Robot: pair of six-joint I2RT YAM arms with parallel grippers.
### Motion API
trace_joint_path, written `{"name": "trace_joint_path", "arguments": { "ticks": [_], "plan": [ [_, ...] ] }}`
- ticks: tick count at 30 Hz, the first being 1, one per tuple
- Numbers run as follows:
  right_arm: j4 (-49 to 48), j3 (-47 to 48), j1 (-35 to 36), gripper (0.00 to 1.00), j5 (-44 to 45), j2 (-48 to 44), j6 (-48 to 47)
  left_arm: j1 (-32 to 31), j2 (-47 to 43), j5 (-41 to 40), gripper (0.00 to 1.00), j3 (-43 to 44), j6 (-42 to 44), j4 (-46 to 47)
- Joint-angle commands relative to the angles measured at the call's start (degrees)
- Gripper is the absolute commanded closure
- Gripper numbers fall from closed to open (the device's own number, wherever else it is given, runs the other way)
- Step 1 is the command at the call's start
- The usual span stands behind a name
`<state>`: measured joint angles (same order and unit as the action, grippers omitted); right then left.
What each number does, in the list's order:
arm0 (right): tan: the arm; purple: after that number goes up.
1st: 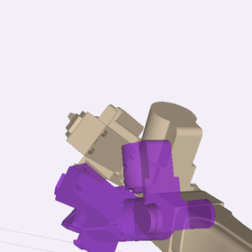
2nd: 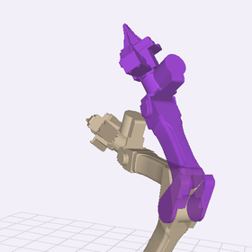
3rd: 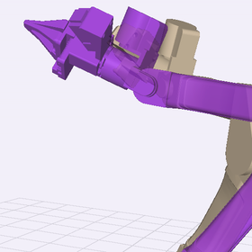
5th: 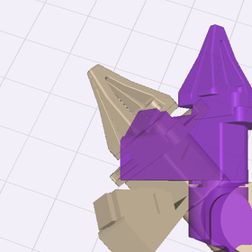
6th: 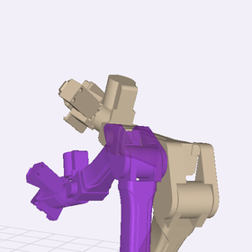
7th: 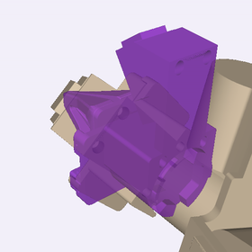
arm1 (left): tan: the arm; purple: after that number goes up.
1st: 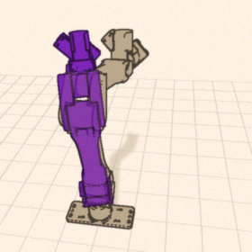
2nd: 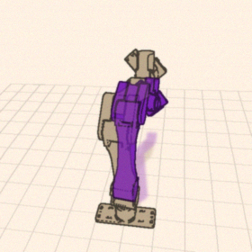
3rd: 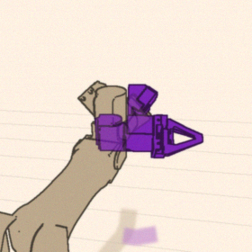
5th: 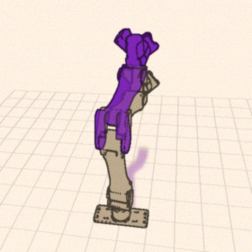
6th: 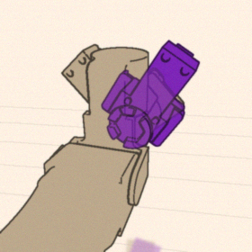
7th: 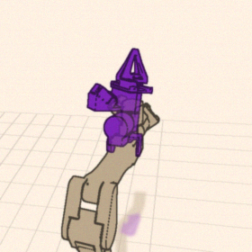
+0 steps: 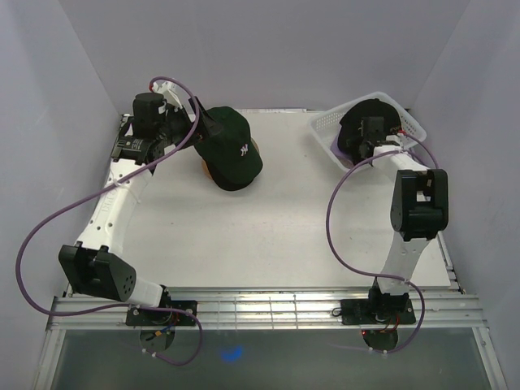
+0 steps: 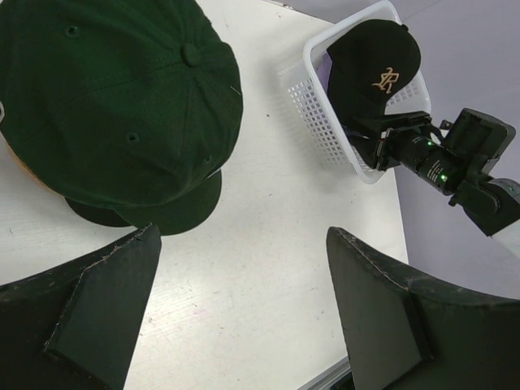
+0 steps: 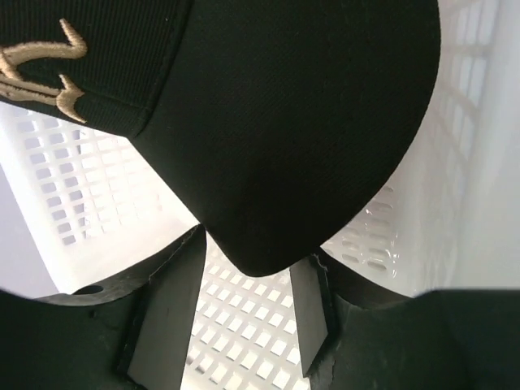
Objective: Stack the hats
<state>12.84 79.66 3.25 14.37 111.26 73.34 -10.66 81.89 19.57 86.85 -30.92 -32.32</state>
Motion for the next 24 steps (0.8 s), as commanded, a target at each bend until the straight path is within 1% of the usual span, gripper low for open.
{"name": "trace_joint_path", "arguments": {
  "ticks": [1, 3, 6, 7, 9, 10, 12, 14, 15, 17, 18, 24],
  "plan": [
    [-5.9, -2.3, -0.6, 0.49, 3.0, -3.2, -1.7, 0.3, -0.5, 0.6, 0.07, 1.0, 0.3, 0.6],
    [-9.9, -5.1, -0.7, 0.51, 2.8, -5.2, -2.1, 0.2, -0.7, 0.5, 0.07, 1.0, 0.3, 0.7],
    [-11.2, -6.4, -1.0, 0.55, 2.6, -6.9, -2.4, 0.2, -0.8, 0.5, 0.07, 0.9, 0.4, 0.7],
    [-11.8, -7.0, -1.2, 0.59, 2.5, -7.7, -2.7, 0.2, -0.9, 0.5, 0.07, 0.8, 0.4, 0.7],
    [-12.8, -8.1, -1.7, 0.62, 2.2, -8.7, -3.0, 0.2, -0.9, 0.4, 0.07, 0.7, 0.3, 0.6],
    [-15.2, -9.4, -1.8, 0.67, 2.0, -9.3, -3.1, 0.2, -1.0, 0.3, 0.07, 0.6, 0.5, 0.6],
    [-15.9, -10.2, -2.4, 0.69, 1.4, -9.7, -3.3, 0.1, -1.1, 0.4, 0.07, 0.3, 0.5, 0.7],
    [-16.2, -10.8, -2.5, 0.78, 0.5, -9.9, -3.4, 0.2, -1.2, 0.4, 0.07, 0.3, 0.5, 0.7],
    [-16.4, -11.2, -2.5, 0.8, 0.0, -10.1, -3.5, 0.2, -1.3, 0.4, 0.07, 0.3, 0.5, 0.6],
    [-17.8, -12.1, -2.5, 0.92, -0.9, -10.5, -3.6, 0.2, -1.4, 0.2, 0.07, 0.4, 0.5, 0.7],
    [-18.1, -12.2, -4.3, 0.92, -1.1, -10.7, -3.7, 0.2, -1.4, 0.2, 0.07, 0.4, 0.6, 0.7],
    [-17.8, -10.1, -5.7, 0.92, -3.7, -11.9, -5.5, 0.2, -1.8, -0.1, 0.07, 0.3, 0.9, 0.4]
  ]
}}
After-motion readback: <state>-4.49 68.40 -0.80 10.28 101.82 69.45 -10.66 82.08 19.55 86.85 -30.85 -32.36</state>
